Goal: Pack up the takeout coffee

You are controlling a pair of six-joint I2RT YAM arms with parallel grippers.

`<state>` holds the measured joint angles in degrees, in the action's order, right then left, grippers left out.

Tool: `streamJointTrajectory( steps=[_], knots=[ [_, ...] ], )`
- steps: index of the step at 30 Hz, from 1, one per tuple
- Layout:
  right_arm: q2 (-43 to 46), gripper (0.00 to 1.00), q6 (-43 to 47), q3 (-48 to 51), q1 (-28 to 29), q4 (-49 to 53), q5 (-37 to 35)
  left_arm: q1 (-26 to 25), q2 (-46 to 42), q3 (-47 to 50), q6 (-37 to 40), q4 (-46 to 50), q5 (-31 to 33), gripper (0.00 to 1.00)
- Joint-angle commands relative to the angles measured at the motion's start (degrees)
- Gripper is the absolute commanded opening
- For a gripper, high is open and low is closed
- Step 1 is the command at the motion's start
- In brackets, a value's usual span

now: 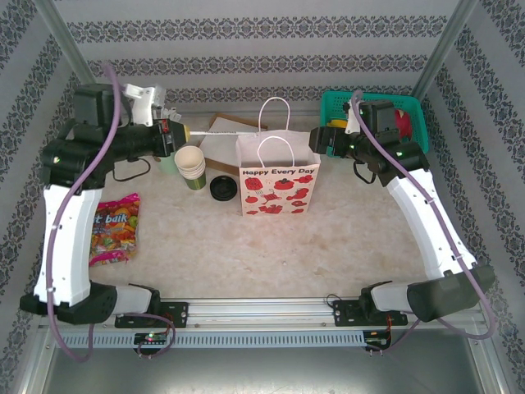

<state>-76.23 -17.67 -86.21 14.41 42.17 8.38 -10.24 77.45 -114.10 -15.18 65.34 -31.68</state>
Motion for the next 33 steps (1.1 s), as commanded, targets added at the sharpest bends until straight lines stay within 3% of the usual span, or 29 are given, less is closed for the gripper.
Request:
streamJointTrajectory(
  steps=[1,4,8,11,15,18,23,27,33],
  knots=[
    [0.39,0.98,0.59,-1.49,0.67,0.6,-1.04,-1.97,3.5,-2.41,3.89,5.02,3.2,0.0],
    [0.47,0.98,0.89,-1.62,0.69,1.15,-1.35,-6.81,8.94,-7.43,6.98,9.97,10.0,0.0],
    [0.55,0.98,1.16,-1.68,0.8,1.98,-1.27,-15.45,20.02,-20.69,10.22,20.07,26.46,0.0],
    [0.55,0.98,1.54,-1.59,1.09,2.95,-1.18,-19.03,27.52,-29.6,11.17,24.82,32.39,0.0],
    [1.03,0.98,1.52,-0.59,1.26,3.71,-0.81,-22.08,33.06,-33.37,11.4,25.32,35.92,0.0],
    [1.27,0.98,1.16,0.46,1.32,3.78,0.79,-23.61,35.32,-33.38,10.71,23.55,35.27,0.05],
    [1.25,0.98,0.05,1.57,1.33,3.64,2.6,-25.12,38.59,-33.29,9.9,16.31,25.81,0.16],
    [2.32,0.98,-0.77,2.82,1.32,3.04,2.99,-25.37,41.07,-33.38,9.06,11.79,22.78,0.53],
    [2.21,0.98,-0.59,5.04,1.36,2.21,6.23,-24.88,40.07,-33.05,5.64,1.74,16.7,0.68]
  ],
)
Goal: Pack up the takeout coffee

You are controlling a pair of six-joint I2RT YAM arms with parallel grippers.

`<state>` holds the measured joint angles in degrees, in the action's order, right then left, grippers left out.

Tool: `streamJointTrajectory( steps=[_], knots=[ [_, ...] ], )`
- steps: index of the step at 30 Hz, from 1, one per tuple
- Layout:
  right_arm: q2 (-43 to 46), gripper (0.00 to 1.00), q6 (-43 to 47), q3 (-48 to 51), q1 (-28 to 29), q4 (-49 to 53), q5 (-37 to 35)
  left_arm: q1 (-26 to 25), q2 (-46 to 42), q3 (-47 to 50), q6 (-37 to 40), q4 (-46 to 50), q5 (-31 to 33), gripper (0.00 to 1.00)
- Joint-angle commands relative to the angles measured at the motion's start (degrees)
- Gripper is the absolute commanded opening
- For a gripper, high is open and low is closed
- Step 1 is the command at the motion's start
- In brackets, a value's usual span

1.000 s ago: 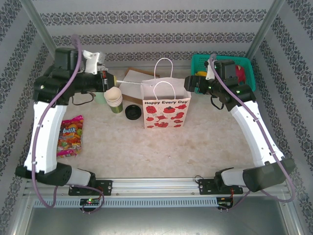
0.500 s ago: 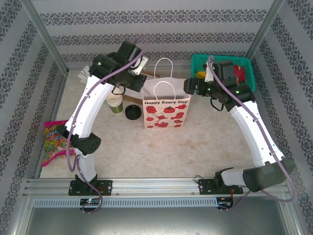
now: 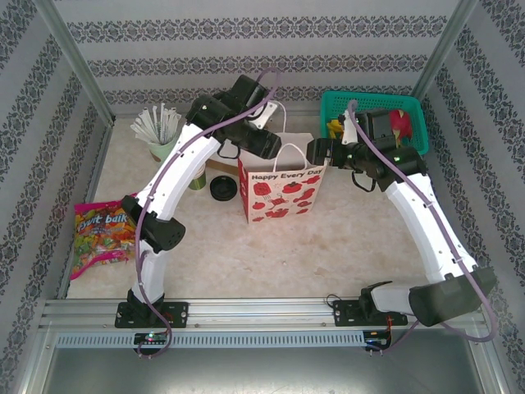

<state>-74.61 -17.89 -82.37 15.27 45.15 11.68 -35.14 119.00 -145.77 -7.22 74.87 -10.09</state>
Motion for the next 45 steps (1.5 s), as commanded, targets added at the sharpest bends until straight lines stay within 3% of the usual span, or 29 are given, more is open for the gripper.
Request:
streamJointTrajectory(
  steps=[1,6,10,14,19,24,31,40,45],
  knots=[
    [0.01,0.98,-0.41,1.16,0.47,-0.67,3.31,0.19,-2.06,-1.22,-2.71,-8.64,-5.44,0.69],
    [-4.92,0.94,0.78,-1.17,0.44,0.39,2.19,1.76,-8.73,7.55,-4.41,-14.12,-6.68,0.84],
    [-9.91,0.78,4.41,-5.78,0.56,4.6,1.65,3.26,-14.83,17.85,-6.06,-19.64,-7.92,0.89],
    [-13.12,0.61,7.09,-7.93,0.88,7.39,2.01,3.58,-21.7,28.61,-6.8,-27.32,-3.91,0.99],
    [-16.53,0.45,9.17,-11.19,1.65,10.61,0.14,3.71,-28.52,39.75,-9.12,-34.28,3.48,1.0],
    [-17.81,0.27,9.39,-13.31,2.32,11.75,-3.35,4.01,-36.22,51.1,-13.63,-40.88,15.37,1.0],
    [-18.64,0.14,8.6,-15.32,3.19,13.78,-6.72,5.0,-43.79,62.0,-21.08,-43.49,30.26,1.0],
    [-19.04,0.0,7.39,-16.71,3.47,15.41,-11.04,6.99,-43.92,65.53,-27.84,-39.02,32.64,1.0],
    [-18.03,0.0,7.34,-17.01,2.61,15.97,-12.15,8.12,-43.23,66.47,-30.04,-38.92,33.12,1.0]
  ],
)
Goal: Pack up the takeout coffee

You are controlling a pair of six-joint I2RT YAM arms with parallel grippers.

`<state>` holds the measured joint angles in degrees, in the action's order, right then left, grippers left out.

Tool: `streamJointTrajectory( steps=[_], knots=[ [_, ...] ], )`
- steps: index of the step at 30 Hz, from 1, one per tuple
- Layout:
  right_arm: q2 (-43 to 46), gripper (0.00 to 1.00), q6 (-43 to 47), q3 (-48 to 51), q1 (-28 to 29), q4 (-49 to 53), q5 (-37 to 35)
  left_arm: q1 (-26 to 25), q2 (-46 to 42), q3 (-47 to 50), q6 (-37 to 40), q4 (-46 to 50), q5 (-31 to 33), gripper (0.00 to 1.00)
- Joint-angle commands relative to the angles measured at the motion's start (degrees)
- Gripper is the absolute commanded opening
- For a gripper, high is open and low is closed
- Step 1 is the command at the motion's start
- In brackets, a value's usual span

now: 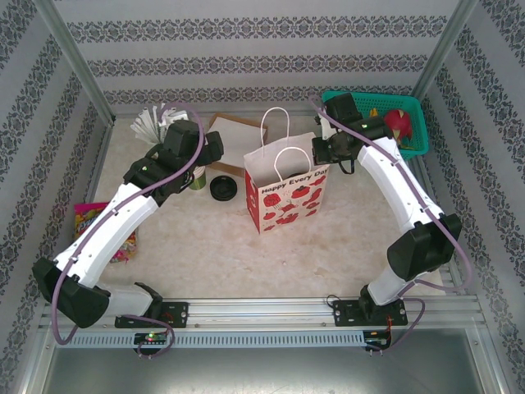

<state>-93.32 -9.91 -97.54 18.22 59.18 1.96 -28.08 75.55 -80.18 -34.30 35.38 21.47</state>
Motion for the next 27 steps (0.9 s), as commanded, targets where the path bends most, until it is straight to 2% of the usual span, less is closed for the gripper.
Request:
streamJointTrajectory(
  steps=[1,7,16,21,27],
  knots=[
    [0.77,0.0,-0.77,-1.95,-0.75,2.31,-2.88,1.33,0.51,1.01,-2.61,0.13,-0.05,1.0],
    [2.65,0.0,-3.16,-0.38,-4.23,2.97,-5.44,1.61,5.31,-1.26,-0.3,-0.25,-7.5,1.0],
    [8.82,0.0,-4.72,6.92,-10.74,2.78,-6.36,1.57,14.28,-7.32,2.11,0.66,-13.97,1.0],
    [11.21,0.0,-5.67,9.63,-12.24,3.9,-6.43,1.53,19.58,-11.24,6.93,2.0,-19.37,1.0],
    [13.61,0.03,-5.98,11.75,-12.62,5.06,-7.0,1.0,30.06,-21.91,13.27,8.57,-18.65,1.0]
  ],
)
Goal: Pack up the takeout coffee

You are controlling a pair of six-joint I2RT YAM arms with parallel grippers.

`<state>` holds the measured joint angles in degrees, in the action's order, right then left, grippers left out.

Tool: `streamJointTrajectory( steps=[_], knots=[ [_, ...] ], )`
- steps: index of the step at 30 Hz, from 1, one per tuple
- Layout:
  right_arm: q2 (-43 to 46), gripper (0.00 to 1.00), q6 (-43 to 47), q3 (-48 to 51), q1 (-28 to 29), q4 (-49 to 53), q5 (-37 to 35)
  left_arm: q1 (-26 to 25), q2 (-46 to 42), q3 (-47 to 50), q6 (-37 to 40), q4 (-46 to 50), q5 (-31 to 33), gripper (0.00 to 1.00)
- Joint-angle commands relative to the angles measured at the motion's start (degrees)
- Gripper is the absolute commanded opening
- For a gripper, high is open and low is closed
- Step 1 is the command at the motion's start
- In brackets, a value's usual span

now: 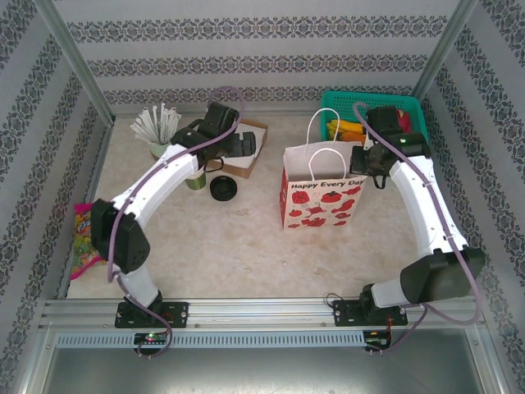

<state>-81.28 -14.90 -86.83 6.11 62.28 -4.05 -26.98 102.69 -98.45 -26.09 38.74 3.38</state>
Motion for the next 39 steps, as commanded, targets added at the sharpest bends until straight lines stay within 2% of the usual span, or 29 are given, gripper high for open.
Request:
streamJointTrajectory(
  steps=[1,3,5,9,14,16,23,27,32,39],
  knots=[
    [1.59,0.04,-1.08,1.0,-0.48,2.26,-0.71,-0.09,4.2,-5.16,5.93,5.59,-0.18,1.0],
    [1.58,0.08,-1.18,0.65,-0.46,2.49,0.56,-0.09,6.43,-7.34,7.43,5.72,0.65,1.0],
    [1.85,0.16,-1.2,0.29,-0.51,2.33,2.15,-0.02,8.87,-9.95,9.02,6.35,1.37,1.0],
    [4.24,0.45,-1.5,-0.03,-0.56,0.88,3.95,0.89,14.62,-16.08,10.4,9.24,3.14,1.0],
    [10.02,0.76,-1.34,3.07,-0.51,-5.77,5.02,3.43,21.23,-22.94,8.77,13.34,3.15,1.0],
    [13.42,0.97,-1.81,4.97,-0.48,-9.22,3.79,4.65,23.29,-24.42,7.19,13.51,3.3,1.0],
    [21.15,0.98,-2.0,9.14,-0.58,-15.96,-3.06,8.32,29.45,-28.59,3.25,12.5,2.32,0.99],
    [22.24,0.98,-1.98,10.75,-0.64,-16.78,-2.81,9.42,34.88,-33.86,2.97,14.35,1.75,0.96],
    [22.11,0.98,-2.45,11.46,-0.57,-16.24,-2.29,9.49,39.84,-38.48,6.69,14.04,-3.6,0.9],
    [22.41,0.98,-2.6,11.09,-0.57,-15.83,-1.88,9.37,45.17,-40.91,7.1,15.27,-2.69,0.84]
  ],
)
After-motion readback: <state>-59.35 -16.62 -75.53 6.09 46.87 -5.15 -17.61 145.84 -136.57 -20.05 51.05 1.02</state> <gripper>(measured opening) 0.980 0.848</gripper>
